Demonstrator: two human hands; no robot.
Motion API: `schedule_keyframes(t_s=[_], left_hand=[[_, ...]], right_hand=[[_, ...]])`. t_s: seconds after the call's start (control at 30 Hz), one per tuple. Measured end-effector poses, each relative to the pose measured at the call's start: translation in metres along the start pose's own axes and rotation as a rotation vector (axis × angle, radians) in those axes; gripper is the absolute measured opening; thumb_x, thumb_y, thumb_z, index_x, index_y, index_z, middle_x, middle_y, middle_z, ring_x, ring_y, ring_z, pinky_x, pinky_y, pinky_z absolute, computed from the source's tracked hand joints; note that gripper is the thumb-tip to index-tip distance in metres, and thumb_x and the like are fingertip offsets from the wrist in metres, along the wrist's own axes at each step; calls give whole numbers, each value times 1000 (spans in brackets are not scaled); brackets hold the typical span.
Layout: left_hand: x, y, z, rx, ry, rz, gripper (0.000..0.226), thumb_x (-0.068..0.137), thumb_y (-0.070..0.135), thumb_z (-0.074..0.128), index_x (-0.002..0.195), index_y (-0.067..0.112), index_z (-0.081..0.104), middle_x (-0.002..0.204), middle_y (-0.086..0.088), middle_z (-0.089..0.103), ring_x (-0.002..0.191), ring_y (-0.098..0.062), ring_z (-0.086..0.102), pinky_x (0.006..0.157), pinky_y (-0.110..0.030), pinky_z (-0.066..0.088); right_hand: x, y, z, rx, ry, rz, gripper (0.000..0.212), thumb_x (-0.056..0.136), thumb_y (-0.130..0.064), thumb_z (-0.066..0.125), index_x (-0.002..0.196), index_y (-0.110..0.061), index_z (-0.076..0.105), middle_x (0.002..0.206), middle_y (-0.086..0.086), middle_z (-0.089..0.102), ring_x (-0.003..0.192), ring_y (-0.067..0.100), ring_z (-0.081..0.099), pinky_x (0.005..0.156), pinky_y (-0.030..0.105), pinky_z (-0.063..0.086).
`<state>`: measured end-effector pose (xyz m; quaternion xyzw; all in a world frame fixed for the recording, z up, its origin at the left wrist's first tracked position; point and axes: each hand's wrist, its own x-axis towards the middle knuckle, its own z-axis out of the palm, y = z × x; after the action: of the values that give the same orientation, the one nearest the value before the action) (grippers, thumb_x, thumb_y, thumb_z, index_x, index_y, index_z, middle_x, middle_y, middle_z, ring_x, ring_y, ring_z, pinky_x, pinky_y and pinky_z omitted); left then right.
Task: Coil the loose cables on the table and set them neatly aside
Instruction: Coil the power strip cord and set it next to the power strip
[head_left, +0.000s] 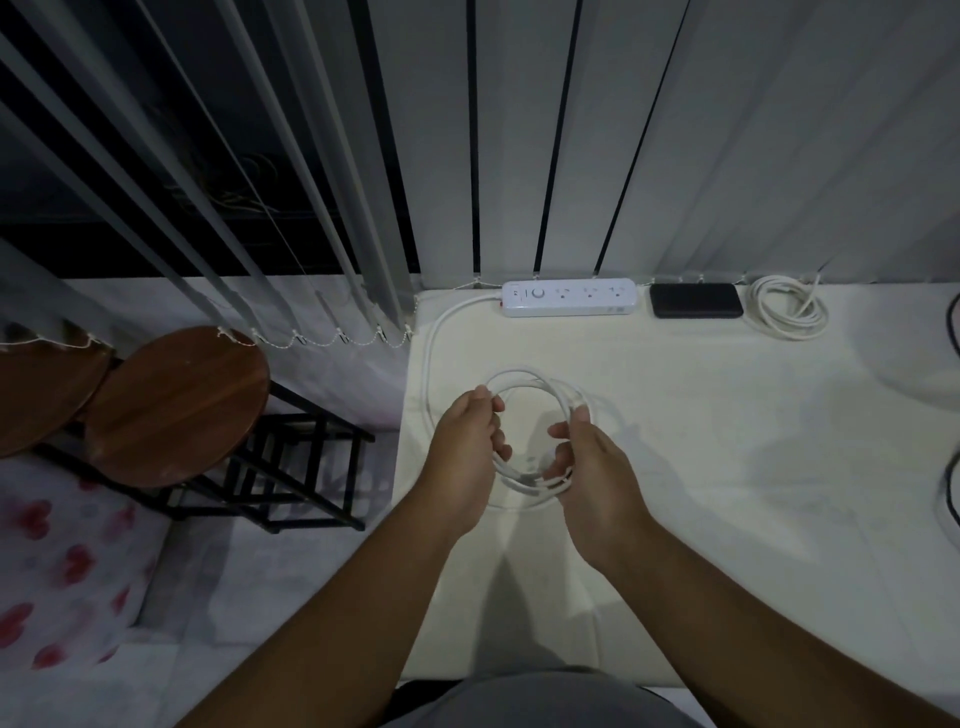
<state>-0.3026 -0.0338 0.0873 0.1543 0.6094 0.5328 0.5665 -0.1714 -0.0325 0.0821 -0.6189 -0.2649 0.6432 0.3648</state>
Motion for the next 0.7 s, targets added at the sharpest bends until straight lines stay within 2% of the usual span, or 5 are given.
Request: schedule_keyframes(t_s=[0.2, 0.33, 0.5, 0.6, 0.7], left_hand=[[-5, -11, -4, -44, 11, 39, 34, 107, 24, 36, 77, 17, 52, 52, 10, 38, 49, -9, 39, 62, -30, 39], [-4, -9, -5, -77, 46, 55, 35, 108, 25, 35, 79, 16, 52, 52, 11, 40, 49, -8, 41, 64, -31, 39], [-9, -7, -2, -279, 52, -94, 36, 108, 28, 41, 77, 15, 54, 60, 3, 43, 58, -14, 45, 75, -32, 44], [-13, -6, -8, 1, 73, -175, 38, 104, 39, 46, 74, 20, 60, 80, 4, 57, 79, -12, 55, 88, -36, 40], [-17, -10, -15, -29, 11, -328, 40, 93, 61, 58, 111, 26, 66, 106, 11, 59, 94, -5, 56, 89, -40, 44]], right_hand=[[-2, -10, 4, 12, 14, 170, 44, 98, -56, 53, 84, -18, 69, 72, 1, 56, 66, 17, 55, 74, 36, 47], [-8, -7, 5, -41, -59, 41, 49, 99, -59, 49, 99, -16, 72, 85, 3, 61, 82, 17, 58, 85, 36, 47], [-7, -4, 4, -22, -74, -146, 34, 105, -43, 48, 104, -20, 73, 72, -4, 52, 69, 12, 49, 76, 31, 42], [-1, -3, -2, 60, -67, -166, 32, 106, -37, 49, 106, -17, 74, 66, -10, 50, 61, 9, 40, 67, 28, 38], [1, 0, -6, 152, -105, -154, 29, 106, -34, 50, 106, -15, 72, 66, -13, 54, 57, 9, 36, 59, 23, 37]])
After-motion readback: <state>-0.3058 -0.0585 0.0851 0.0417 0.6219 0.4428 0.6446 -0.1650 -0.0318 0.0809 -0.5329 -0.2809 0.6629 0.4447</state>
